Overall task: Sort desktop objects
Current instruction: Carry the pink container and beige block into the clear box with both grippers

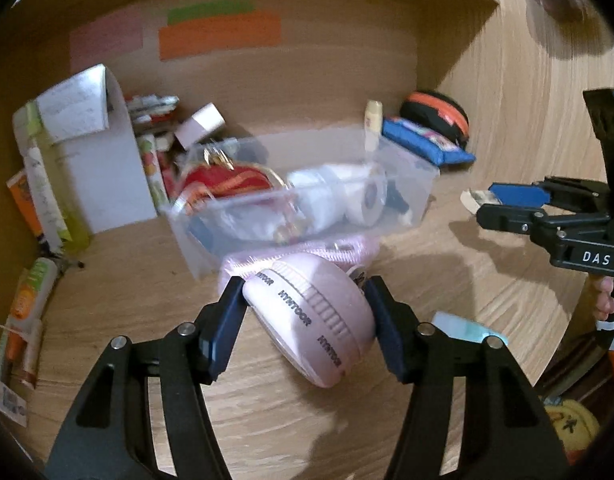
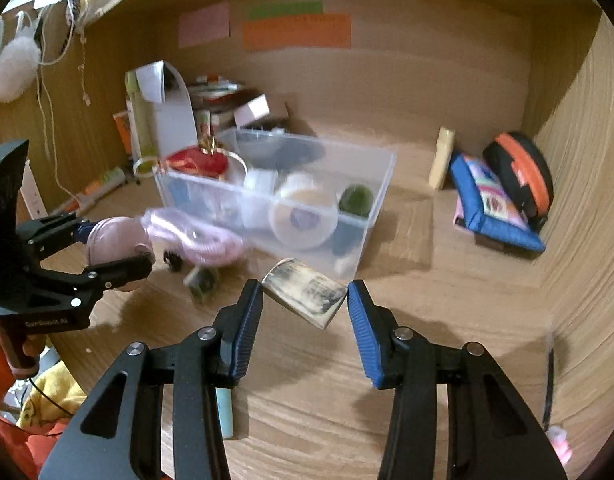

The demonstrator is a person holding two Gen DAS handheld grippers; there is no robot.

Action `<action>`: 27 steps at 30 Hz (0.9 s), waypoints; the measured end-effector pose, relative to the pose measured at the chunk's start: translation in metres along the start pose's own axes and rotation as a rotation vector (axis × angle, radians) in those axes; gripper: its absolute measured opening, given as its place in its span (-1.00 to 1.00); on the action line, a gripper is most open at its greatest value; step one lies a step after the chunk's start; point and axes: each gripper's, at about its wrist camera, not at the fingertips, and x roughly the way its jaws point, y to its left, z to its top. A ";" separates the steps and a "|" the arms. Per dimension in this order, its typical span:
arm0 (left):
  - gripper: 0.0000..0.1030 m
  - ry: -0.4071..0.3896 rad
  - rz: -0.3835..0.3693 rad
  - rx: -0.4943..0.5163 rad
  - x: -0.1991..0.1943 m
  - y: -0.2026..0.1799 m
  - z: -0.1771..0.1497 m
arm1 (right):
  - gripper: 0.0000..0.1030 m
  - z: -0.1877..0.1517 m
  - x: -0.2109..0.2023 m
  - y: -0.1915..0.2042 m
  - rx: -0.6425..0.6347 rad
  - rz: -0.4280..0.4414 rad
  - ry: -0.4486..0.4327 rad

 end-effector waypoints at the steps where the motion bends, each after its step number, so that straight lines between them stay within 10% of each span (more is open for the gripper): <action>1: 0.17 -0.013 0.003 -0.006 -0.003 0.002 0.003 | -0.21 0.003 -0.002 0.000 -0.002 0.003 -0.007; 13: 0.17 -0.145 0.018 -0.101 -0.028 0.034 0.048 | -0.21 0.030 -0.003 -0.012 0.003 0.004 -0.071; 27: 0.17 -0.147 -0.038 -0.133 0.030 0.033 0.100 | -0.21 0.055 0.058 -0.024 0.078 0.057 -0.064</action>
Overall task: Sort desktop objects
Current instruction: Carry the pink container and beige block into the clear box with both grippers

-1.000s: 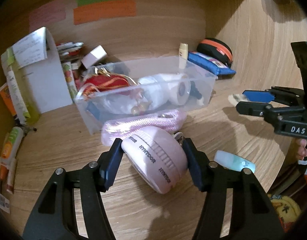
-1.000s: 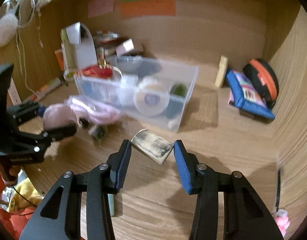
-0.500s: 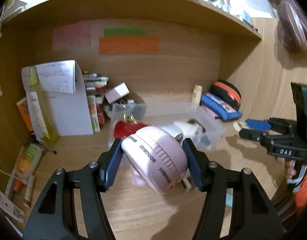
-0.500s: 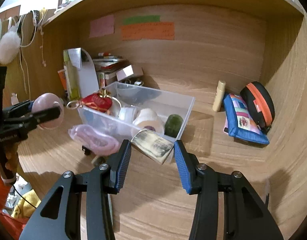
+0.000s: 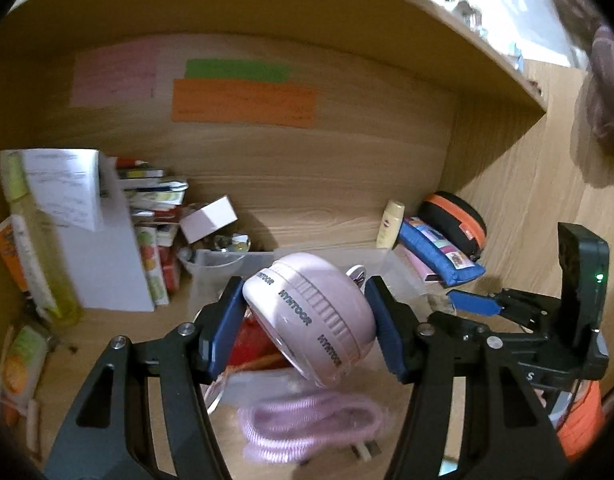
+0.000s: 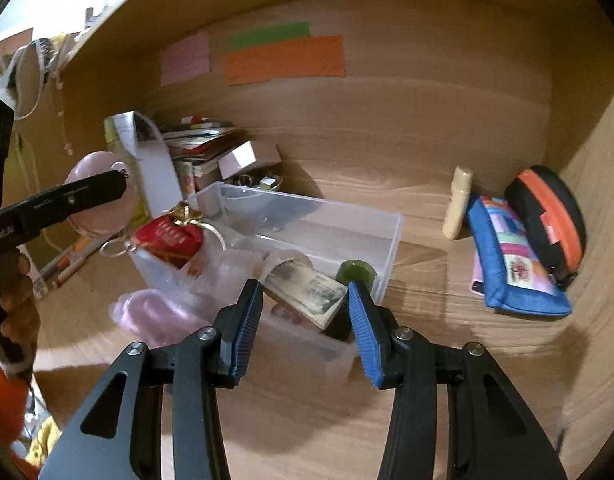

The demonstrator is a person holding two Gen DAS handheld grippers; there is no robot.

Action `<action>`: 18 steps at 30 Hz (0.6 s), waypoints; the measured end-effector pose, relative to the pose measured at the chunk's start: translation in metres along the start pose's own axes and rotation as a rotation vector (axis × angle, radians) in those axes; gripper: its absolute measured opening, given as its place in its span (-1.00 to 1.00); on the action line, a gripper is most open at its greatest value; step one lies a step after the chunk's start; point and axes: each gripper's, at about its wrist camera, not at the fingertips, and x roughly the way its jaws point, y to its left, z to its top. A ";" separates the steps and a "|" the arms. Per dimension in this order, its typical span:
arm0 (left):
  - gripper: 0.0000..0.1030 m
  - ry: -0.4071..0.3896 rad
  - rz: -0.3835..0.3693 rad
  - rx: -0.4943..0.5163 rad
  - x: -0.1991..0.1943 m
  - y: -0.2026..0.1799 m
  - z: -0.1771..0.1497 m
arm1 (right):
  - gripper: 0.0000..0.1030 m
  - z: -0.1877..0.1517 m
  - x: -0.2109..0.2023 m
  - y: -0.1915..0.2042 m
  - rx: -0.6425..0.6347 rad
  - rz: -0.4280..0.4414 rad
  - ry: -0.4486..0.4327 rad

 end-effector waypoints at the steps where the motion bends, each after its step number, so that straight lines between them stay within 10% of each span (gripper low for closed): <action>1: 0.17 0.005 0.013 0.018 0.009 -0.003 -0.001 | -0.21 0.000 0.003 -0.002 0.008 0.006 0.003; 18: 0.17 0.102 0.053 0.062 0.054 -0.008 -0.022 | -0.18 -0.012 0.018 -0.001 -0.015 -0.035 0.020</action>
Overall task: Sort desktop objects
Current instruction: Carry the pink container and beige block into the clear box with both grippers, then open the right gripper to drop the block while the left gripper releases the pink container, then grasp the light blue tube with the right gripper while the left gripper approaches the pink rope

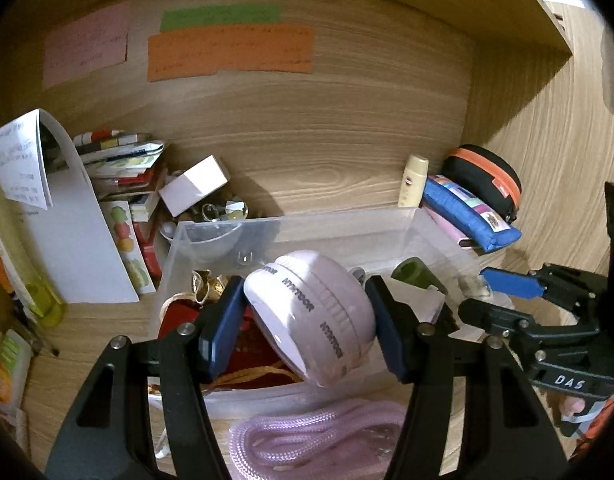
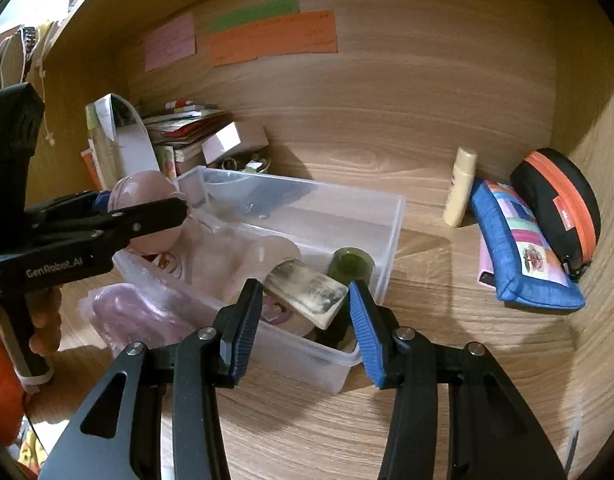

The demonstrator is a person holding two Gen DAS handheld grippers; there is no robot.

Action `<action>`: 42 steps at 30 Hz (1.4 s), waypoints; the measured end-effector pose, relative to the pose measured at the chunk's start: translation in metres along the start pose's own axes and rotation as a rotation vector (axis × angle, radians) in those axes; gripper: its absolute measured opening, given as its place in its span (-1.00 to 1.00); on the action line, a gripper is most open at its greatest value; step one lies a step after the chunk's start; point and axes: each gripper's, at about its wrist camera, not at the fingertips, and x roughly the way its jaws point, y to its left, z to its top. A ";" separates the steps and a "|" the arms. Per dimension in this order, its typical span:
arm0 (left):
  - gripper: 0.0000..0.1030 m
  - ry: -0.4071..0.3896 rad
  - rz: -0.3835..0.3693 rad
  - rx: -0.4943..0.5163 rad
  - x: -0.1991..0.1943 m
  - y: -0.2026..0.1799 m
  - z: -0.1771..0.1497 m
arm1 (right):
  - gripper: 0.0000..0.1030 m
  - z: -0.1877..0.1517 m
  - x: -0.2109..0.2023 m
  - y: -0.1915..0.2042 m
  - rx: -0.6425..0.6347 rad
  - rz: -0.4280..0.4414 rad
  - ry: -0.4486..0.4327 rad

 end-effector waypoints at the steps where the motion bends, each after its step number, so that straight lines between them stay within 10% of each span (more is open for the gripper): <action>1: 0.17 0.013 0.002 -0.001 0.004 -0.001 -0.001 | -0.18 0.000 -0.001 0.000 0.003 0.002 -0.002; 13: 0.17 0.030 0.045 0.041 0.011 -0.008 -0.009 | -0.18 -0.002 -0.003 0.000 0.000 0.003 -0.017; 21: 0.32 -0.018 0.031 -0.004 0.000 0.002 -0.006 | 0.50 -0.004 -0.007 0.012 -0.054 -0.019 -0.037; 30: 0.68 0.000 -0.041 -0.114 -0.016 0.011 -0.010 | 0.78 -0.003 -0.004 -0.002 0.003 -0.044 -0.020; 42: 0.98 -0.062 0.106 0.009 -0.088 0.008 -0.022 | 0.90 -0.001 -0.004 -0.018 0.127 0.019 0.009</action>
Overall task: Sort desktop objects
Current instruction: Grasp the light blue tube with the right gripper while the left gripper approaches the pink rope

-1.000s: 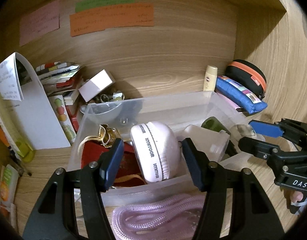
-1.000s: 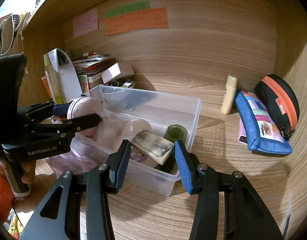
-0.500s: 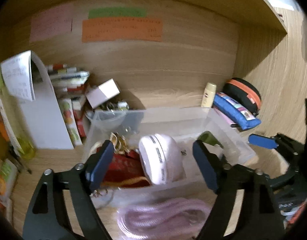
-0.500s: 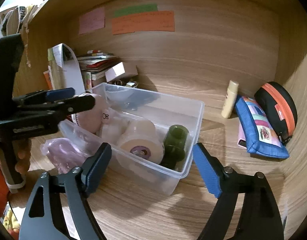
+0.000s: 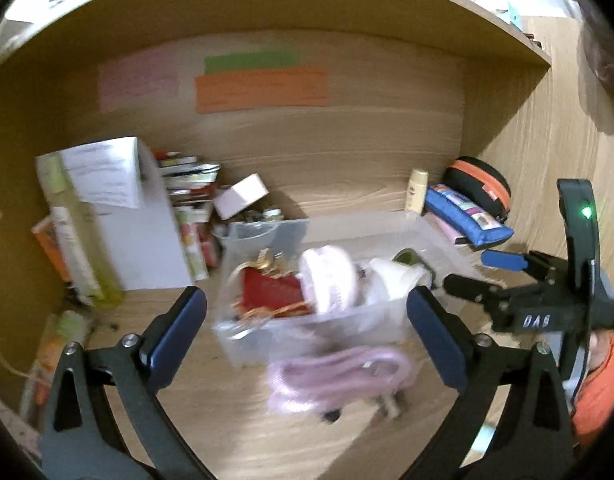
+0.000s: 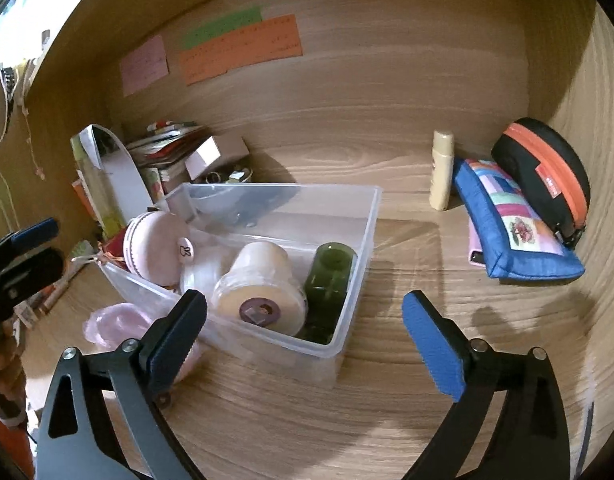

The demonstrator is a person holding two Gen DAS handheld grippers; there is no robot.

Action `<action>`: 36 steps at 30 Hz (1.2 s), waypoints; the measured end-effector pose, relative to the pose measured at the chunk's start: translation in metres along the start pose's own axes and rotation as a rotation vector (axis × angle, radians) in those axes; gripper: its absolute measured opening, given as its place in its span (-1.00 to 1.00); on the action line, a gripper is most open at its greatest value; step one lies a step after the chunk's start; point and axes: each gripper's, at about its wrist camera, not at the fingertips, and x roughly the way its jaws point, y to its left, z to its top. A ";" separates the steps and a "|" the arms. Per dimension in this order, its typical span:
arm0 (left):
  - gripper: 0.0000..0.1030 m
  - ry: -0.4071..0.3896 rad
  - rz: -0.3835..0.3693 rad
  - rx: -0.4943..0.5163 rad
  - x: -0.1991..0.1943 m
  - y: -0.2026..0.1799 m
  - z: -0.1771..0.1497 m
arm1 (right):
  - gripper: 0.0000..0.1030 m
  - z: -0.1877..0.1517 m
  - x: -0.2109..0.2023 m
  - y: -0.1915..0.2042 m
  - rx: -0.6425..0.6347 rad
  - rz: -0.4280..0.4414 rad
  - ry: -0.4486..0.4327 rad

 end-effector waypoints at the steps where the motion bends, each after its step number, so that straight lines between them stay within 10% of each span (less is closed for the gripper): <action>1: 0.98 0.003 0.014 -0.002 -0.004 0.004 -0.003 | 0.90 -0.001 0.000 0.001 0.000 0.005 0.010; 28: 0.98 0.184 0.021 -0.038 -0.016 0.028 -0.090 | 0.86 -0.095 -0.050 0.076 -0.311 0.063 0.159; 36: 0.98 0.211 -0.004 -0.009 -0.012 0.018 -0.100 | 0.21 -0.116 -0.046 0.083 -0.338 0.077 0.214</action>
